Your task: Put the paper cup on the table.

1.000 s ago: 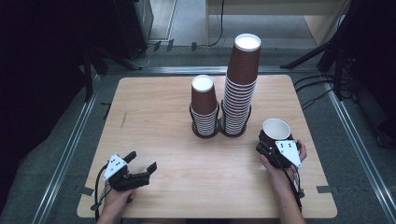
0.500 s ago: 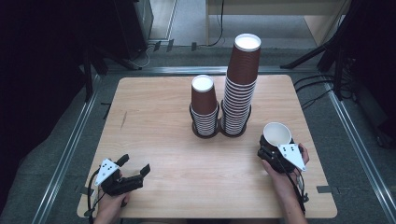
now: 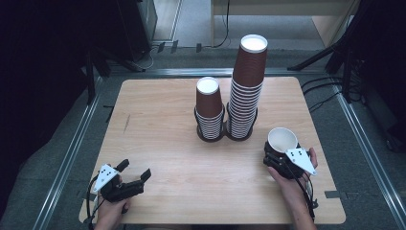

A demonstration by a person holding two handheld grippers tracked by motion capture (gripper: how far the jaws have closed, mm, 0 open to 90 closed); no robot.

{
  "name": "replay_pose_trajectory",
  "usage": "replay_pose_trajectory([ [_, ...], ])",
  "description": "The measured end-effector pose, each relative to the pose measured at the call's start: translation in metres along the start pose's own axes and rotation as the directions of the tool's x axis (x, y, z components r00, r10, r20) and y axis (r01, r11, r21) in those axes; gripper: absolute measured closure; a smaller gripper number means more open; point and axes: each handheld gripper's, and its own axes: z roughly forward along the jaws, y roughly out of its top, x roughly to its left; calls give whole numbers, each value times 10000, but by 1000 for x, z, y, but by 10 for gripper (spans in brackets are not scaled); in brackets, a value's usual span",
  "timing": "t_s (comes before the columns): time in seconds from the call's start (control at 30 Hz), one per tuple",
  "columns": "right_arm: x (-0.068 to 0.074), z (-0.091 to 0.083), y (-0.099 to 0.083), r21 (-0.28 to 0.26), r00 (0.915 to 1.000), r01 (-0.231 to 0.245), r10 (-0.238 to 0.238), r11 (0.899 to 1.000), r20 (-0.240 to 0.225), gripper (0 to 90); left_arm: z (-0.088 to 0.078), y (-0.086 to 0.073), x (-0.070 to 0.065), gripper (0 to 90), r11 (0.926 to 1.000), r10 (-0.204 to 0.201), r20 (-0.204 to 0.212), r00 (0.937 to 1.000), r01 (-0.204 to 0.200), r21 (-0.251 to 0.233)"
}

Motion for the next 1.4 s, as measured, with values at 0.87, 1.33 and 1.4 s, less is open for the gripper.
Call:
replay_pose_trajectory([
  [0.87, -24, -35, 4, -118, 9912, -614, 596, 9980, -1180, 0, -8, 0, 9, 22, 10000, 3, -400, 9992, -3, 0],
  [1.33, -46, -63, -1, -138, 9931, -312, 294, 9994, -1136, 0, -21, -3, 19, 22, 9999, -46, -755, 9971, 36, -130],
  [1.4, -52, -68, -3, -106, 9941, -331, 318, 9994, -1035, 0, -23, -4, 20, 23, 9999, -80, -770, 9970, 71, -118],
])
